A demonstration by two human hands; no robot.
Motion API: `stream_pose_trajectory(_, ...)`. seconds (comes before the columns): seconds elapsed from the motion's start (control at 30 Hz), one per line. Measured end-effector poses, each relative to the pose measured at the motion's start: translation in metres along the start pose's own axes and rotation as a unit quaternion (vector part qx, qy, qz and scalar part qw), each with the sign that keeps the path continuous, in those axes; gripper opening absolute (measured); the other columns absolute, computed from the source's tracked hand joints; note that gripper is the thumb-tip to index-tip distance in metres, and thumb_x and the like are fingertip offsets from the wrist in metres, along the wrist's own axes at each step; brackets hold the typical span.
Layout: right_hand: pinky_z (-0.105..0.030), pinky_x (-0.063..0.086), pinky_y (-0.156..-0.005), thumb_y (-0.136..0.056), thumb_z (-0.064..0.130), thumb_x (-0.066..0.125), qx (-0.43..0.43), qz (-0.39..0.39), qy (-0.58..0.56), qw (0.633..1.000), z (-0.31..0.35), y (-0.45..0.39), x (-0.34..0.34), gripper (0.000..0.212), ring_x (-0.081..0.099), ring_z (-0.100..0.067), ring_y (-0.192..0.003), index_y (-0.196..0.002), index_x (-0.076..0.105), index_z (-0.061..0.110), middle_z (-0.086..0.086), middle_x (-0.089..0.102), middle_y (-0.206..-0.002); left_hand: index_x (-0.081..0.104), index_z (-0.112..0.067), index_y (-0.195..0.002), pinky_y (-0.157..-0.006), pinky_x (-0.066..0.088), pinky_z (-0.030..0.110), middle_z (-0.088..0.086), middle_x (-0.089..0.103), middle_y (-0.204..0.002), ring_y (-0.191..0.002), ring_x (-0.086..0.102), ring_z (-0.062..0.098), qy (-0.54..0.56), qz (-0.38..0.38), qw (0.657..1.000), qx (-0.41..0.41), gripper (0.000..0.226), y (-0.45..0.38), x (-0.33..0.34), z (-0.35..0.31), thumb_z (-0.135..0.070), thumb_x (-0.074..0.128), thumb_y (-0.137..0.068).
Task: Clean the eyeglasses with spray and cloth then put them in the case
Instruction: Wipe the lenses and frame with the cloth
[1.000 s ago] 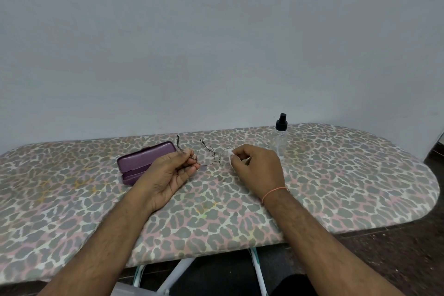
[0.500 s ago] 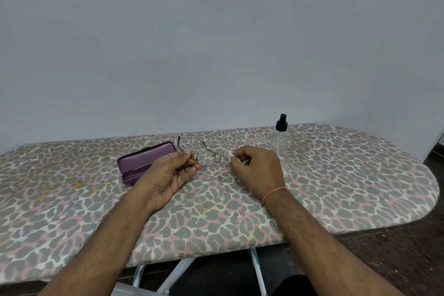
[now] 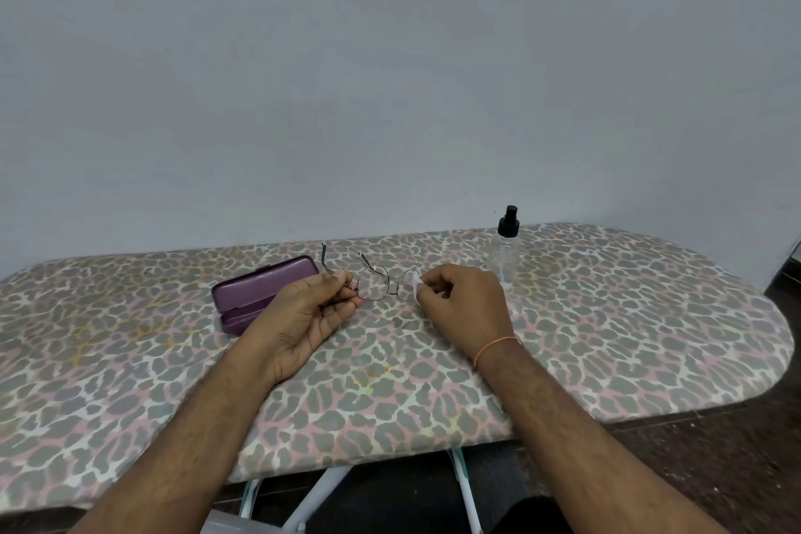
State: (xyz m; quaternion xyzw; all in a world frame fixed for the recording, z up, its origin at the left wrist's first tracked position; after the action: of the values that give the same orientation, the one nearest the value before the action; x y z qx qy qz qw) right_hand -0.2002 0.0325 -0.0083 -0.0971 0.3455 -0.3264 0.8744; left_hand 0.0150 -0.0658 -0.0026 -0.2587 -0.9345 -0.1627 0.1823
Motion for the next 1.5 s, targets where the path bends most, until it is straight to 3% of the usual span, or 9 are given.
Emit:
stream_pose_trajectory(0.2,-0.03,0.066,-0.074,-0.089,0.028,0.086,0.0,0.052,-0.123,0.991,0.003,0.003,0.001,0.01,0.078,-0.008,-0.075,-0.097,0.088,0.022,0.01,0.082,-0.08,0.074,0.0,-0.1,-0.068,0.067,0.02,0.008,0.076,-0.077,-0.071,0.08,0.013,0.006,-0.001,1.0,0.006,0.016,-0.002,0.0,0.0,-0.012,0.066,-0.104)
stream_pose_trajectory(0.47,-0.029,0.062,-0.077,-0.091,0.01,0.084,0.031,-0.089,-0.31,0.946,-0.005,0.001,-0.019,0.01,0.07,-0.012,-0.081,-0.095,0.084,0.02,-0.008,0.081,-0.091,0.073,-0.002,-0.095,-0.073,0.066,0.019,-0.003,0.083,-0.088,-0.083,0.082,0.013,-0.123,-0.001,0.989,0.077,0.019,0.001,0.001,0.002,-0.014,0.064,-0.107)
stream_pose_trajectory(0.67,-0.039,0.062,-0.076,-0.082,0.035,0.083,0.066,-0.124,-0.332,0.933,-0.011,0.0,-0.024,0.018,0.068,-0.016,-0.084,-0.097,0.084,0.025,-0.002,0.08,-0.094,0.081,-0.019,-0.106,-0.076,0.065,0.021,-0.005,0.082,-0.097,-0.087,0.078,0.008,-0.356,-0.015,0.909,0.218,0.014,0.006,-0.003,-0.002,-0.017,0.067,-0.107)
stream_pose_trajectory(0.77,-0.033,0.06,-0.073,-0.089,0.028,0.084,0.05,-0.115,-0.312,0.942,-0.01,0.001,-0.023,0.005,0.068,-0.007,-0.08,-0.094,0.083,0.027,0.011,0.078,-0.087,0.081,-0.03,-0.109,-0.063,0.063,0.024,-0.011,0.081,-0.091,-0.072,0.071,0.0,-0.446,-0.03,0.852,0.273,0.014,0.011,-0.001,-0.003,-0.022,0.07,-0.105)
stream_pose_trajectory(0.87,-0.02,0.057,-0.069,-0.093,0.022,0.083,0.039,-0.102,-0.282,0.953,-0.008,0.003,-0.021,0.008,0.068,0.0,-0.077,-0.09,0.082,0.03,0.015,0.077,-0.082,0.082,-0.03,-0.113,-0.064,0.064,0.027,-0.014,0.079,-0.096,-0.078,0.073,0.003,-0.468,-0.041,0.825,0.314,0.016,0.013,0.001,-0.006,-0.022,0.073,-0.103)
stream_pose_trajectory(0.93,-0.017,0.056,-0.069,-0.092,0.023,0.083,0.041,-0.098,-0.258,0.96,-0.007,0.004,-0.02,0.008,0.069,0.001,-0.076,-0.089,0.082,0.029,0.015,0.078,-0.082,0.082,-0.03,-0.116,-0.07,0.06,0.017,-0.019,0.078,-0.102,-0.085,0.073,0.0,-0.484,-0.045,0.807,0.335,0.018,0.015,0.001,-0.008,-0.022,0.074,-0.103)
stream_pose_trajectory(1.07,-0.028,0.062,-0.074,-0.092,0.025,0.082,0.025,-0.083,-0.195,0.977,-0.007,0.005,-0.015,0.002,0.074,-0.014,-0.082,-0.091,0.082,0.026,0.007,0.08,-0.086,0.082,-0.029,-0.12,-0.078,0.052,0.006,-0.024,0.076,-0.104,-0.092,0.073,-0.002,-0.502,-0.061,0.778,0.373,0.021,0.019,0.001,-0.012,-0.021,0.075,-0.101)
stream_pose_trajectory(1.2,-0.03,0.059,-0.075,-0.095,0.036,0.076,-0.029,-0.076,-0.015,0.997,0.001,0.008,-0.01,0.011,0.066,-0.009,-0.073,-0.098,0.084,0.029,0.013,0.077,-0.083,0.083,-0.024,-0.119,-0.086,0.058,0.018,-0.016,0.079,-0.104,-0.096,0.074,0.001,-0.51,-0.061,0.75,0.417,0.021,0.021,0.001,-0.015,-0.017,0.077,-0.1)
stream_pose_trajectory(1.5,-0.039,0.058,-0.084,-0.1,0.034,0.065,-0.141,-0.003,0.209,0.968,0.017,0.01,0.001,0.024,0.072,-0.024,-0.103,-0.117,0.081,0.028,0.005,0.079,-0.113,0.083,-0.021,-0.124,-0.082,0.06,0.032,-0.008,0.078,-0.099,-0.092,0.073,0.011,-0.503,-0.043,0.732,0.457,0.024,0.023,0.003,-0.018,-0.018,0.075,-0.101)
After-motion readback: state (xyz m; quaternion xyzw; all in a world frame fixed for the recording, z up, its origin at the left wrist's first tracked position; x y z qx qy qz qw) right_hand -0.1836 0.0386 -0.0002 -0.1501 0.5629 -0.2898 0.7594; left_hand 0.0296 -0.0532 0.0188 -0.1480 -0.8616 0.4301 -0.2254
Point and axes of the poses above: each hand's wrist, its own y-axis away from the middle knuckle, its own x-axis out of the palm, z = x × y, the point moved 4 cm from there along -y, towards the middle knuckle
